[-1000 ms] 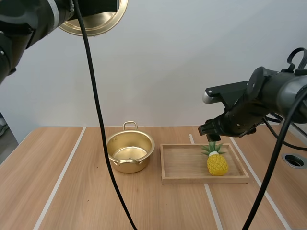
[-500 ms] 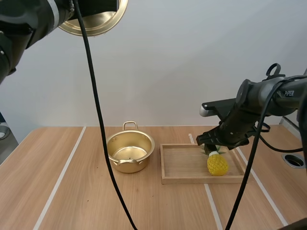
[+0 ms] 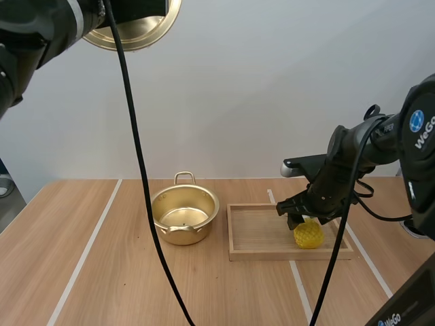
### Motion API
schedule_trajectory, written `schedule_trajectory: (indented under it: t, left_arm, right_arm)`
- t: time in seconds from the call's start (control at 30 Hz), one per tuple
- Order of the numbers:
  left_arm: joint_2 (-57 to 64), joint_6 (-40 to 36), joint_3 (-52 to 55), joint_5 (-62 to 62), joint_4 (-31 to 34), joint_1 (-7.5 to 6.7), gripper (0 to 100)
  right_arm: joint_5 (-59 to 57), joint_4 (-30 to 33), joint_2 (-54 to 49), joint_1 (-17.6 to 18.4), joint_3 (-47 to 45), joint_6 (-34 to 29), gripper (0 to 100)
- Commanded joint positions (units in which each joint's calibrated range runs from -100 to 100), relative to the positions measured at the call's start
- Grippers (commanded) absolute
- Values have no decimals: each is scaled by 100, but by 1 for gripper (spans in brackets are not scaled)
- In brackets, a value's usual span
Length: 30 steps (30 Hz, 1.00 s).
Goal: Open the pot, put the pineapple inside, and close it
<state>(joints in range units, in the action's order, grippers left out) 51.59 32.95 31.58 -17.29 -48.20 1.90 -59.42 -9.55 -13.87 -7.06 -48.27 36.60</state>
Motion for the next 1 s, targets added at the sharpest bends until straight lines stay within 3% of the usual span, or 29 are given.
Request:
schedule_trajectory:
  t: [0.0, 0.5, 0.53, 0.6, 0.7, 0.97]
  left_arm:
    - [40, -39, -42, 128, -79, -6, 0]
    - [40, -39, -42, 128, -79, -6, 0]
    - [40, -39, -42, 128, -79, -6, 0]
    - [40, -39, -42, 128, -79, -6, 0]
    - [40, -39, -42, 128, -79, -6, 0]
    - [40, -39, -42, 128, -79, -6, 0]
  right_arm:
    - [44, 46, 80, -20, 32, 30, 100]
    - [30, 46, 201, -20, -57, 30, 100]
    - [9, 46, 201, -20, -57, 30, 94]
    - [-65, 46, 201, -20, -57, 30, 66]
    - [-132, 46, 201, -20, -57, 11, 2]
    - [-132, 5, 201, -20, -57, -40, 0]
